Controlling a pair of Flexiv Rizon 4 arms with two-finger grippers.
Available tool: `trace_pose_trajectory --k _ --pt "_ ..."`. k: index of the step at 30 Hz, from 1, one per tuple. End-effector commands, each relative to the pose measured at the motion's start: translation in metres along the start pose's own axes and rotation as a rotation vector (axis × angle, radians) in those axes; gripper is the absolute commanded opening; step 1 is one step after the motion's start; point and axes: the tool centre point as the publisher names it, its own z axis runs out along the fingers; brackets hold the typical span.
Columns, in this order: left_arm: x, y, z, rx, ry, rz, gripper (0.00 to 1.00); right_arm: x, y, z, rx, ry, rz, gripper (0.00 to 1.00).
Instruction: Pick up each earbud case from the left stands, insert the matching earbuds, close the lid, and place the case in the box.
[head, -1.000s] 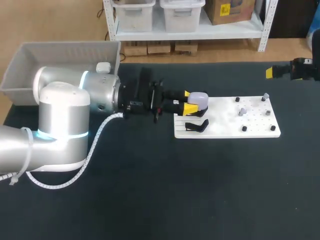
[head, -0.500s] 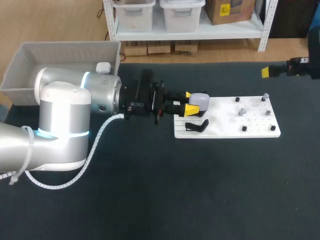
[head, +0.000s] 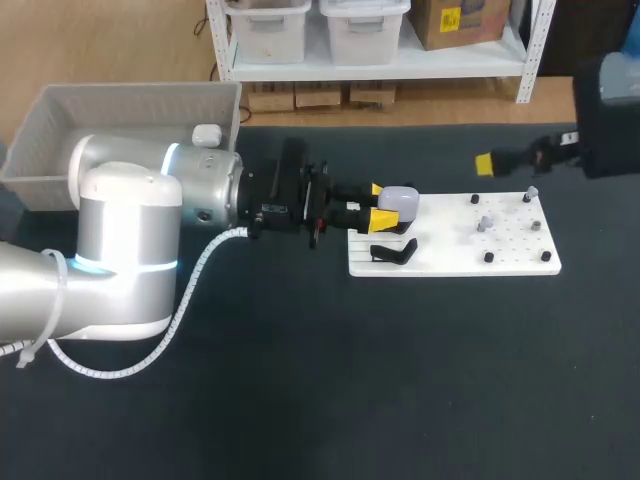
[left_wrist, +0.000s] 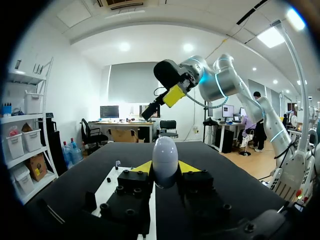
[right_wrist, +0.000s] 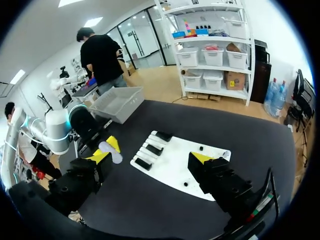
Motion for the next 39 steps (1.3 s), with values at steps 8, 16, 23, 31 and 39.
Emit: trace_pose_trajectory --k 8,16,23,31,39 --pt "0.0 0.0 0.0 -0.003 -0.003 0.002 0.0 0.02 0.032 -0.009 0.013 0.007 0.024 1.0" --pt "0.0 0.0 0.0 -0.003 -0.003 0.002 0.0 0.029 0.045 -0.01 -0.002 0.04 0.02 1.0" --pt "0.0 0.0 0.0 -0.003 -0.003 0.002 0.0 0.032 0.054 0.015 -0.052 0.099 0.013 1.0" --pt "0.0 0.0 0.0 -0.003 -0.003 0.002 0.0 0.036 0.058 0.043 -0.093 0.158 0.019 1.0" --pt "0.0 0.0 0.0 -0.003 -0.003 0.002 0.0 0.039 0.056 0.062 -0.109 0.193 0.033 1.0"
